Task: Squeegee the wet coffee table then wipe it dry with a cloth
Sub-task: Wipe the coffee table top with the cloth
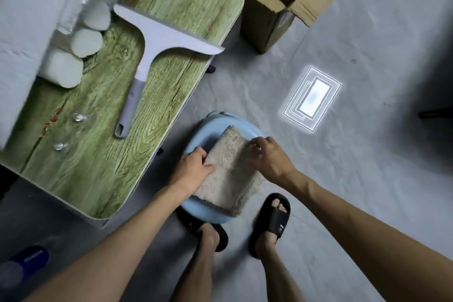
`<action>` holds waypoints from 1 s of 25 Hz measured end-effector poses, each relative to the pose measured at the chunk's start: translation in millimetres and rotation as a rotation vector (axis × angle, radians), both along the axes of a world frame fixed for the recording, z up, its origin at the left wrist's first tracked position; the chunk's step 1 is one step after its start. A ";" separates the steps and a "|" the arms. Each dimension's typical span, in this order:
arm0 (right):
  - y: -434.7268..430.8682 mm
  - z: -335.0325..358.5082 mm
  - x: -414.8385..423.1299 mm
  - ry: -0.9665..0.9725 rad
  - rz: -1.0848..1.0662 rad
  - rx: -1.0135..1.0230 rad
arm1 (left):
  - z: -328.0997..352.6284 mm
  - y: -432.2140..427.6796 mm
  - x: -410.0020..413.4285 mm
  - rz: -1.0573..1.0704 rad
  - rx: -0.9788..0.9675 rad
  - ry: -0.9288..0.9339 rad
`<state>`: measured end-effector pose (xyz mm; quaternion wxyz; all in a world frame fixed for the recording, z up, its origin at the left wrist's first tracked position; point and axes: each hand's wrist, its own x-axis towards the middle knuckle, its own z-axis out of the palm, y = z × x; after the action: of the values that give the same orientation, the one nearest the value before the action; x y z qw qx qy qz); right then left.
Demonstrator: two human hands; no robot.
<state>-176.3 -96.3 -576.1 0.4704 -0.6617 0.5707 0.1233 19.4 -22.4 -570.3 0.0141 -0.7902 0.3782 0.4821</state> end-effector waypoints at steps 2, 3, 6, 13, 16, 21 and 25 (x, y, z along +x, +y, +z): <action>-4.5 36.1 -14.5 -0.046 -0.020 0.009 | 38.4 -21.1 -7.3 -0.092 -0.036 0.051; -7.1 61.3 -20.8 -0.084 -0.032 0.000 | 63.8 -34.9 -11.9 -0.097 -0.048 0.093; -13.4 155.3 -38.3 -0.194 -0.087 -0.030 | 155.9 -80.0 -27.4 0.036 -0.100 0.198; -20.1 349.2 -110.7 -0.236 -0.041 -0.216 | 361.4 -166.5 -129.7 0.313 -0.252 0.512; -37.5 400.8 -165.2 -0.178 -0.257 -0.469 | 419.9 -189.6 -205.4 0.323 -0.238 0.641; -65.4 455.9 -282.2 -0.176 -0.376 -0.640 | 471.5 -219.5 -328.3 0.252 -0.255 0.698; -75.4 490.5 -407.8 -0.231 -0.459 -0.657 | 503.7 -234.0 -457.2 0.146 -0.196 0.736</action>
<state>-584.1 -171.7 -85.6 0.3105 -0.6417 0.6559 -0.2482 -437.9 -256.4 -66.5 -0.2326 -0.5869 0.3450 0.6946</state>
